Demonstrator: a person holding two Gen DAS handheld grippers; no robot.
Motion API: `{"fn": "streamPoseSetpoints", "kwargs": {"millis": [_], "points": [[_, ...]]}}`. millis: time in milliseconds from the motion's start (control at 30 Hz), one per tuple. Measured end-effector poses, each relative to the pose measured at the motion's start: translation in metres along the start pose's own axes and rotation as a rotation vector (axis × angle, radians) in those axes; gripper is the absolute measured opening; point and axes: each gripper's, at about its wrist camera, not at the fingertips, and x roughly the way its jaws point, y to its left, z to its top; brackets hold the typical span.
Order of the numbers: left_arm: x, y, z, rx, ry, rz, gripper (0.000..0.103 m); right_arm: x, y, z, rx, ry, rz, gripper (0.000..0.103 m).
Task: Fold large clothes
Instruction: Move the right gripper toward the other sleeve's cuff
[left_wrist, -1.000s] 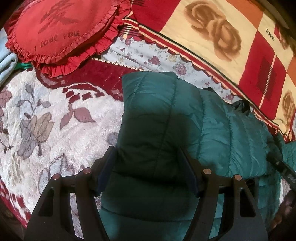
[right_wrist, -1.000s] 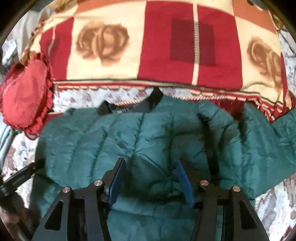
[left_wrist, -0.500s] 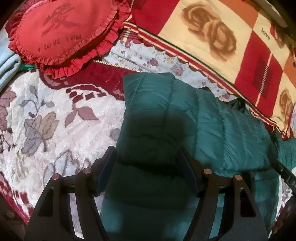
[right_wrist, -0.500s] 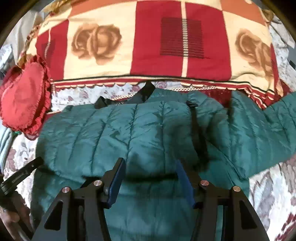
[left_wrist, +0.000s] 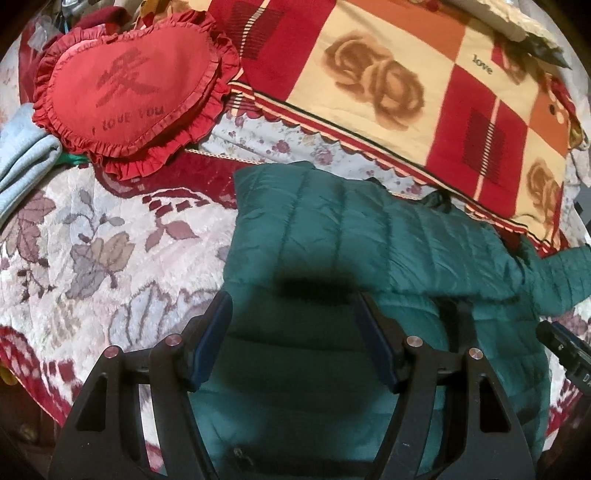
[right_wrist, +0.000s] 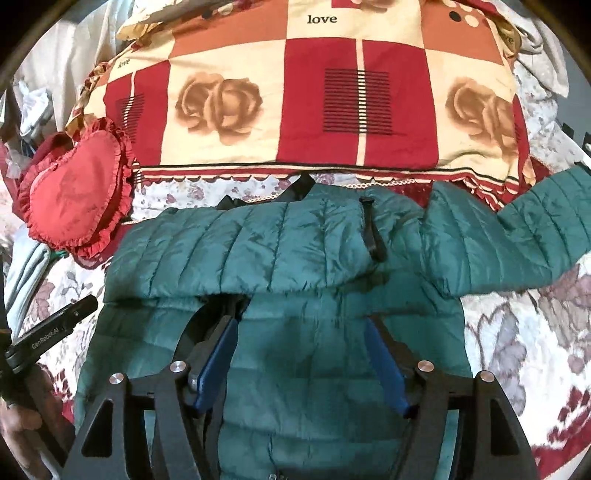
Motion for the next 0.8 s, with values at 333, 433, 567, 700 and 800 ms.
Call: {"fn": "streamPoseSetpoints", "kwargs": {"millis": [333,433,567,700,800], "points": [[-0.012,-0.006,-0.021,0.032,-0.008,0.011,0.069,-0.006,0.0,-0.014,0.021,0.009,0.019,0.069],[-0.013,-0.006,-0.025,0.024,-0.005,0.007,0.069,-0.008,0.001,-0.017,0.016,0.012,0.02,0.069],[-0.013,-0.008,-0.028,0.025,0.001,0.007,0.069,-0.006,0.003,-0.022,0.011,0.023,0.022,0.069],[-0.012,-0.009,-0.03,0.03,0.005,0.007,0.069,-0.005,0.005,-0.025,0.01,0.028,0.026,0.069],[-0.012,-0.01,-0.03,0.03,0.003,0.006,0.069,-0.005,0.005,-0.026,0.01,0.031,0.025,0.069]]}}
